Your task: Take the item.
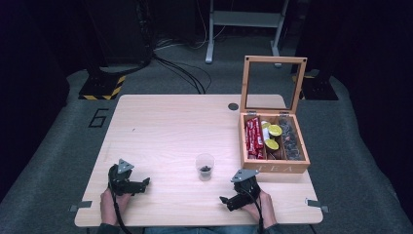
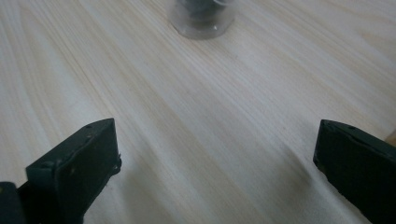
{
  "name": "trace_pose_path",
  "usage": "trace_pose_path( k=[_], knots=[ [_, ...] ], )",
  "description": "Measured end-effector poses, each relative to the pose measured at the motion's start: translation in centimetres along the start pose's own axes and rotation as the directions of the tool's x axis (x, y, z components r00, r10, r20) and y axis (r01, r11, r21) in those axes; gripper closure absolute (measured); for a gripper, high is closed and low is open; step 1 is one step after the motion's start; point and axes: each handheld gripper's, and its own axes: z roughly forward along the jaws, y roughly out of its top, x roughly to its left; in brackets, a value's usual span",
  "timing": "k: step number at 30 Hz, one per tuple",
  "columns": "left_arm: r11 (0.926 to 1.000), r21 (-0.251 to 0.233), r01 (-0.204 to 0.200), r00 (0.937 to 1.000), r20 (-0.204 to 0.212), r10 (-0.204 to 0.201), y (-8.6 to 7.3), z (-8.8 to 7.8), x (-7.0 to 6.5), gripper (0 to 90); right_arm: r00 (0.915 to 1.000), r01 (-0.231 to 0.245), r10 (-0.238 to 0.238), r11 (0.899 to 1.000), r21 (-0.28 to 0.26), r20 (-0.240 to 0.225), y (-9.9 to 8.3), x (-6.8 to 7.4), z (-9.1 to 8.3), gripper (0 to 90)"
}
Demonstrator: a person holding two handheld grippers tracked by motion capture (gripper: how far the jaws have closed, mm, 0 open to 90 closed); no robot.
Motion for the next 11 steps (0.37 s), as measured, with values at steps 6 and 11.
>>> trace_pose_path(
  k=[6,11],
  knots=[
    [1.0000,-0.001,0.000,1.0000,0.001,0.000,0.02,0.03,0.00,0.1,0.9998,0.008,-0.008,1.000,-0.017,0.021,-0.85,-0.30,0.47,0.0],
    [1.0000,-0.003,0.000,1.0000,-0.001,0.000,0.01,0.04,-0.01,0.1,0.9996,0.022,-0.022,0.999,-0.029,0.016,-0.94,-0.47,0.52,0.0]
  ],
)
